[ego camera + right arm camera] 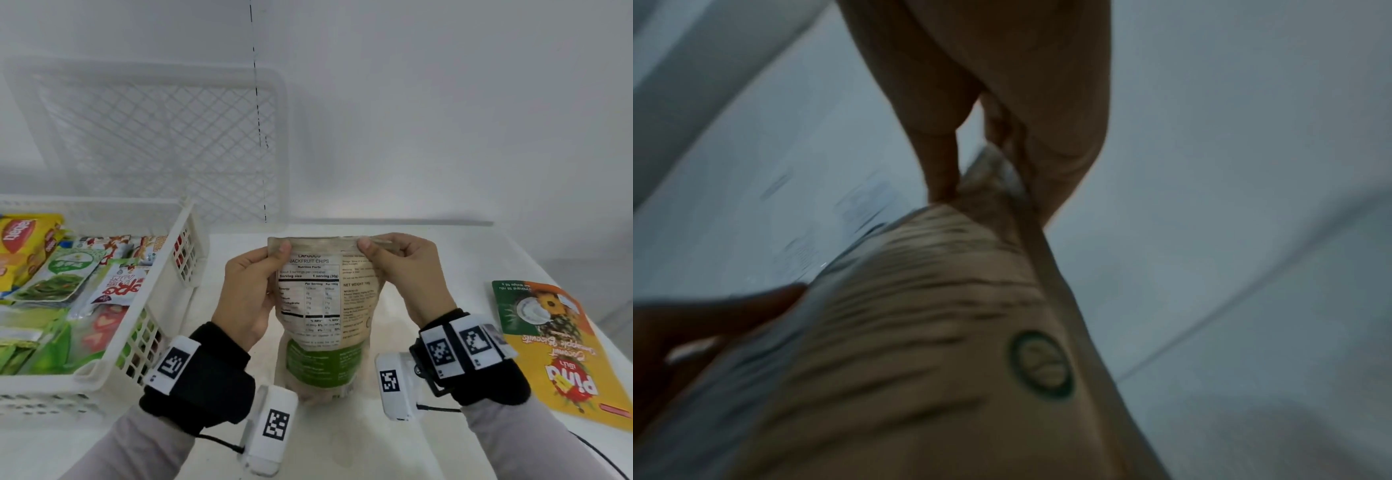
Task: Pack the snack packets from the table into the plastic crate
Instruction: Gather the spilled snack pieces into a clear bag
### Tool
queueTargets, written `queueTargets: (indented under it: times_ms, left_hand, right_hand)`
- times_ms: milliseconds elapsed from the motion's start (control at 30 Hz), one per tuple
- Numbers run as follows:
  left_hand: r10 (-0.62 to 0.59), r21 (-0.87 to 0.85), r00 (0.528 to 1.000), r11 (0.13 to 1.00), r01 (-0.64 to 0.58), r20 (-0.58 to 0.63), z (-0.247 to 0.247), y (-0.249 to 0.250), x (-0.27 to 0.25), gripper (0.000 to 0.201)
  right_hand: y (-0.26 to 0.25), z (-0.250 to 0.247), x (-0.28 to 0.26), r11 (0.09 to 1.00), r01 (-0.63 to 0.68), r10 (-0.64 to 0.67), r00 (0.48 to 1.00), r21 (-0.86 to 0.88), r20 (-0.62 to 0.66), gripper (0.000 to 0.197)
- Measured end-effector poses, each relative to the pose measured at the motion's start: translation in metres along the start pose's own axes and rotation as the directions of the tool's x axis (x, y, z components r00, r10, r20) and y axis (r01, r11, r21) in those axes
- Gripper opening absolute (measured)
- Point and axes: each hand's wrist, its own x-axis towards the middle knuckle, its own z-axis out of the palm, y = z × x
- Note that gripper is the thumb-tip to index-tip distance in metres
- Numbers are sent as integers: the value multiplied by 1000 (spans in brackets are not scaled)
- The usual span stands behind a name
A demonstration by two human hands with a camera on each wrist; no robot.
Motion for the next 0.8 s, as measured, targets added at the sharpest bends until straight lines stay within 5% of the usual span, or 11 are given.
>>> queueTargets:
  times_ms: [100, 200, 367, 467, 567, 667, 734, 800]
  left_hand:
    - [27, -54, 996, 998, -31, -85, 10, 6, 0, 14]
    - [71, -67, 993, 995, -78, -96, 22, 15, -4, 17]
    - [155, -4, 988, 988, -155, 21, 40, 19, -16, 21]
    - [104, 46, 992, 993, -107, 72, 45, 17, -22, 29]
    - [13, 114, 977, 993, -37, 212, 40, 16, -22, 52]
    - [5, 215, 929, 972, -91, 369, 34, 16, -16, 57]
    - [128, 306, 934, 922, -236, 333, 31, 16, -9, 32]
    - [329, 430, 933, 828, -360, 146, 23, 18, 2, 17]
  right_hand:
    - [-2, 16, -8, 979, 86, -122, 973, -183, -196, 40]
    - [-5, 34, -32, 933, 246, -308, 923, -262, -230, 31]
    - [-10, 54, -46, 979, 180, -180, 984, -97, 6, 35]
    - [-15, 55, -46, 985, 172, -171, 983, -17, 74, 34]
    - [-13, 47, -44, 977, 200, -195, 978, -77, 68, 22]
    - [-6, 37, -33, 962, 212, -221, 975, -172, -35, 17]
    - [-5, 28, -25, 970, 171, -184, 981, -170, -65, 23]
    - [-5, 18, -19, 990, 109, -112, 993, -89, -32, 19]
